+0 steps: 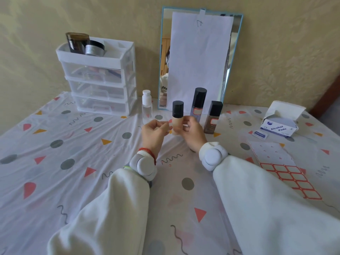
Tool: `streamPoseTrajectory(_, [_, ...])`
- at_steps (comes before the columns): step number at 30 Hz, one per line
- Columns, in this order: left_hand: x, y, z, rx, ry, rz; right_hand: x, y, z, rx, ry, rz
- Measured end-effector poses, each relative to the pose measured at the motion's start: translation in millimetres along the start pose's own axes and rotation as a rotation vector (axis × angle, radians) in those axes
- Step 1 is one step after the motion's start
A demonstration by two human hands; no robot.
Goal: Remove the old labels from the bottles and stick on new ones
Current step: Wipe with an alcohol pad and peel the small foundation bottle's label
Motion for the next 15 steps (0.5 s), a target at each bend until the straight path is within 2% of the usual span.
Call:
streamPoseTrajectory(7, [1.0, 1.2, 0.9, 0.058, -0.055, 0.012, -2.0, 1.1, -6.4, -0.099, 0.003, 0.034])
streamPoseTrajectory(15, [-2.0, 1.1, -2.4, 0.106, -0.034, 0.032, -4.9, 1.7, -2.0, -0.089, 0.021, 0.024])
Point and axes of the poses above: each hand's wrist, its own x-axis towards the middle knuckle, its own y-axis out of the palm, z = x × y, the point moved 2 cm from there along x, towards the middle knuckle, and after that the axes turned 15 degrees about -y, right-handed, at the moved point
